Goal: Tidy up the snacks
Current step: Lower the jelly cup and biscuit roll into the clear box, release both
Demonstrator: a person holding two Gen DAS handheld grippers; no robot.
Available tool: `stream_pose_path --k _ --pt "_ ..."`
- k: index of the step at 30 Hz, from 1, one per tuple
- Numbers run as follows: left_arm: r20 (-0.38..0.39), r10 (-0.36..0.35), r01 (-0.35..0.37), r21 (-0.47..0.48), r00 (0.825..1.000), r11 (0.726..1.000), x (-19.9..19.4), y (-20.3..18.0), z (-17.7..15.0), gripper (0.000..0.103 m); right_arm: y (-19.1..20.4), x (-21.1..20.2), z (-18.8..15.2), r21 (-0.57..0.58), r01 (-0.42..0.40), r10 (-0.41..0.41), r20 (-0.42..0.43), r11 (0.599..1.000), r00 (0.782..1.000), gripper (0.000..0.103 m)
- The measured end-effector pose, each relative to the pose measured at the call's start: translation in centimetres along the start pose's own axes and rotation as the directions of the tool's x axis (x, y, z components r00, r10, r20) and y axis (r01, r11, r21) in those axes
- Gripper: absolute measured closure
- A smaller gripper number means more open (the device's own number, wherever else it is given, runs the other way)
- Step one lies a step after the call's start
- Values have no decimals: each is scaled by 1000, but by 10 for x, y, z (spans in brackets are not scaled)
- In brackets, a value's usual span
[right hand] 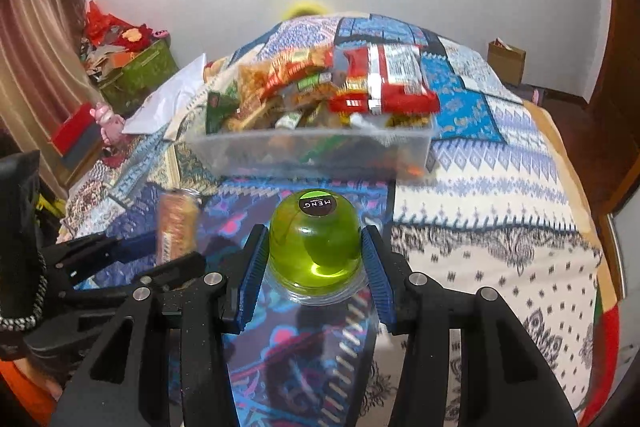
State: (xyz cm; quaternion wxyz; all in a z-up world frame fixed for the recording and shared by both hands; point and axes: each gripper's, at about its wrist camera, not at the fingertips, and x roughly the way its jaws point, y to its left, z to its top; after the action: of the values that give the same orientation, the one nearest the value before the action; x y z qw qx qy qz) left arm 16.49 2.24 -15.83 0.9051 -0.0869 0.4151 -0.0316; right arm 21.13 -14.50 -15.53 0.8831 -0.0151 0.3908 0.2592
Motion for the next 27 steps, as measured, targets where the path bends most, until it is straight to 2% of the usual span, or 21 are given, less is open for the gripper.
stream_pose_path --k 10,20,24,27 --pt "103 -8 11 -33 995 999 -5 12 50 60 9 10 39 -12 -9 10 64 1000 998 59" --pt "204 3 5 -40 979 999 -16 23 100 60 12 28 71 -21 -15 17 103 1000 995 59" --pt "206 18 -14 -24 978 1000 -11 25 116 60 13 35 79 -25 -13 15 106 1000 994 59" --pt "170 30 -27 -18 985 999 5 28 123 60 12 43 83 -25 -15 18 98 1000 995 59"
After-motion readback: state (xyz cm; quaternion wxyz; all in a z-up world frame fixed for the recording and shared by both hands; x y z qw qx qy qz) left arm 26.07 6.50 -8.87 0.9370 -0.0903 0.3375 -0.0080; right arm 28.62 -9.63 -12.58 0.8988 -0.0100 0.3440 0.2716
